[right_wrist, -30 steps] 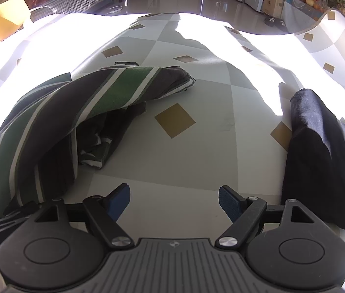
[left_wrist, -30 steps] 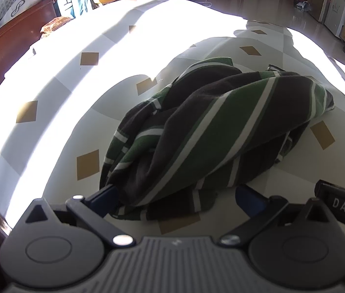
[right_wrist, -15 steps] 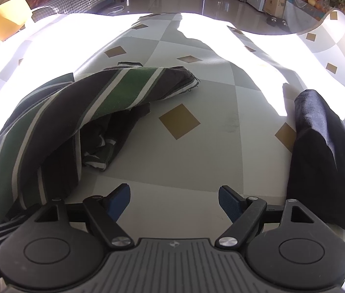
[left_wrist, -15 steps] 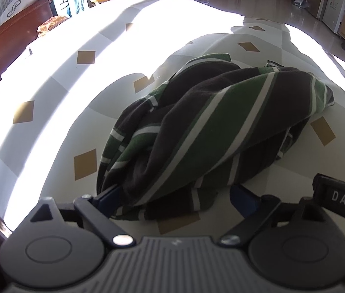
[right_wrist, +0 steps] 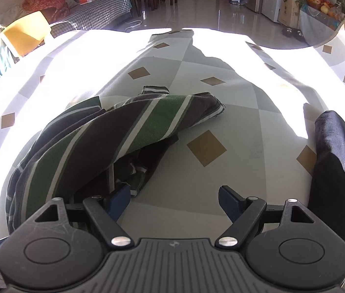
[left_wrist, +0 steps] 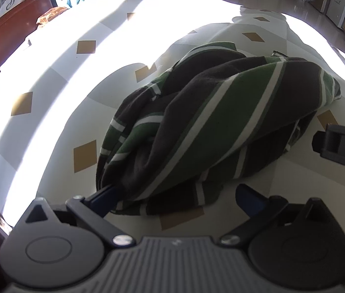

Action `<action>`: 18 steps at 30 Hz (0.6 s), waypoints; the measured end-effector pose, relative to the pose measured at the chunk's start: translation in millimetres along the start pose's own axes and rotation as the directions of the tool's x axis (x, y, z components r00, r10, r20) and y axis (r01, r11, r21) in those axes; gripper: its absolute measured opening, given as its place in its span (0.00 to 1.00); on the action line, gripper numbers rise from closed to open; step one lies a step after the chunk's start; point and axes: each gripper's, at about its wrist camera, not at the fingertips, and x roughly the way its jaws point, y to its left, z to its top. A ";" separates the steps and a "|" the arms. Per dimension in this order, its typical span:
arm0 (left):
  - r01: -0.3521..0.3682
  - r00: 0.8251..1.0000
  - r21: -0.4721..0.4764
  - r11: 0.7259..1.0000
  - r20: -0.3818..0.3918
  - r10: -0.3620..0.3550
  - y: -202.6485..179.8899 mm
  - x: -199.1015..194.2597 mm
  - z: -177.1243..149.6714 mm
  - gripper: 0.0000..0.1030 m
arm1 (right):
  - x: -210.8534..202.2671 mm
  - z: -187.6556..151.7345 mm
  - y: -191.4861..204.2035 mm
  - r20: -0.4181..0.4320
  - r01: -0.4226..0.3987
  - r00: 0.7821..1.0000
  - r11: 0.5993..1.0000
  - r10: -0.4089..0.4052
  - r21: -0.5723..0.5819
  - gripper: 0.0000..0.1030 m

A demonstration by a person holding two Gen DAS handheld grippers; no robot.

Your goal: Fold clothes

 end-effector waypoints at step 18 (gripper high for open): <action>-0.008 0.999 -0.031 0.999 -0.048 0.007 11.4 19.2 5.5 1.00 | 5.7 17.6 29.9 0.085 -0.111 0.990 0.992 0.115 -0.056 0.77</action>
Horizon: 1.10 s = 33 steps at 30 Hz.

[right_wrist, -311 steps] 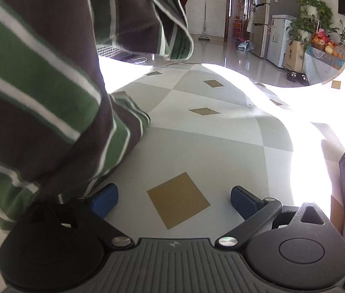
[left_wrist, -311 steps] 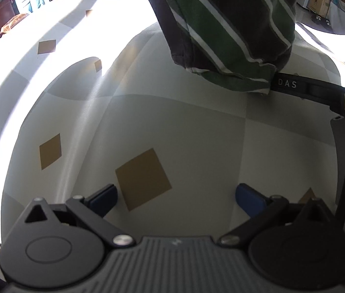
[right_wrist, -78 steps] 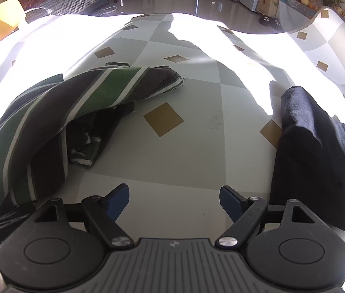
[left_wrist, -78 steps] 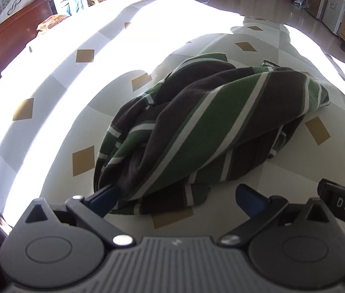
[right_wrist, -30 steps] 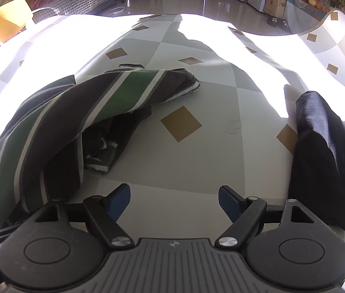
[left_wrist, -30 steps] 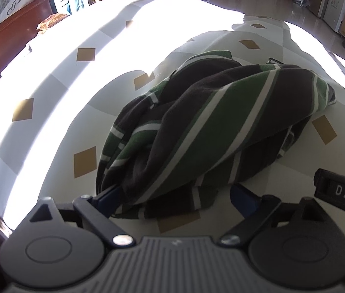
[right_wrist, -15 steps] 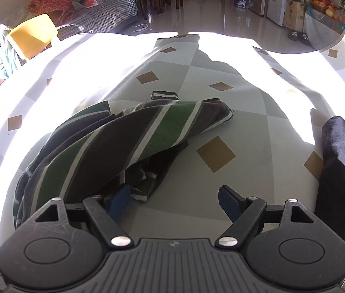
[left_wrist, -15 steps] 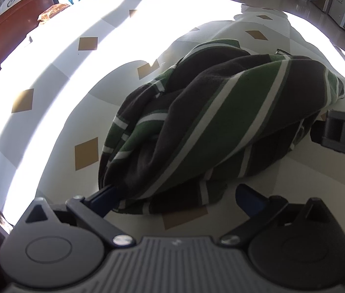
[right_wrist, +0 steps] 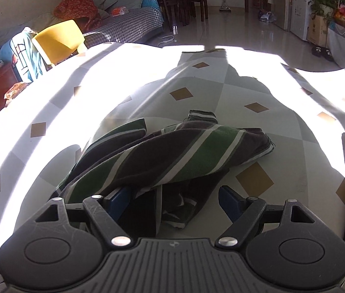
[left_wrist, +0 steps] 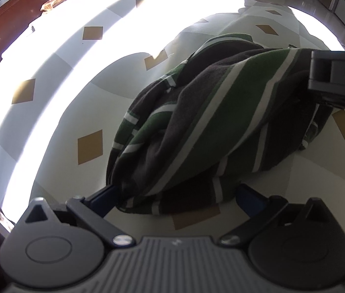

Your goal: Fold clothes

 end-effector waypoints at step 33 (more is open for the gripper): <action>0.006 1.000 0.004 1.000 -0.022 -0.006 1.0 13.8 5.7 1.00 | 53.8 9.4 19.6 -0.013 -0.060 0.998 0.994 0.059 -0.088 0.78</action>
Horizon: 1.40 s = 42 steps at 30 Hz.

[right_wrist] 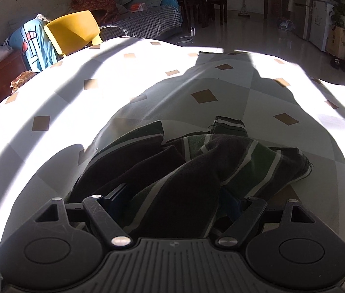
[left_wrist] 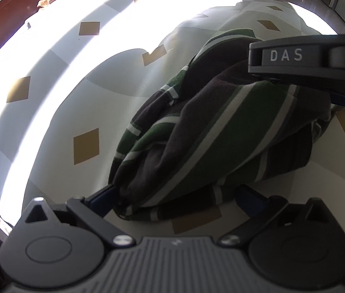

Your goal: Fold clothes

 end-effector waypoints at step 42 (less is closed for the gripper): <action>0.007 0.997 0.063 0.998 0.082 -0.012 -20.1 -26.6 -14.6 1.00 | -38.5 -54.7 -59.3 -0.186 0.104 0.979 0.991 -0.086 0.086 0.84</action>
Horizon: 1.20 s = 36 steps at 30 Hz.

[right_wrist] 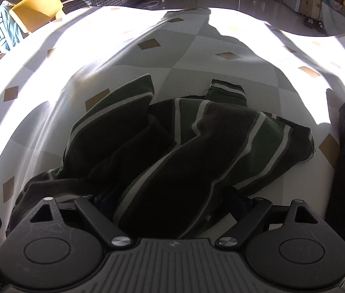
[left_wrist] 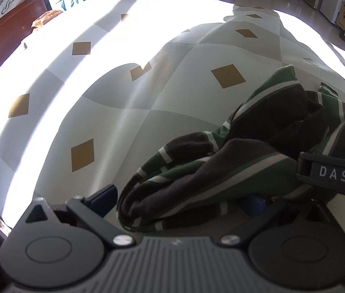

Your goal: Fold clothes

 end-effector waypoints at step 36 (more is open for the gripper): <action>0.030 0.989 0.044 0.999 0.147 -0.036 -15.8 -30.1 -3.6 1.00 | -24.7 -9.9 -79.2 0.086 0.031 0.995 0.980 -0.049 0.195 0.79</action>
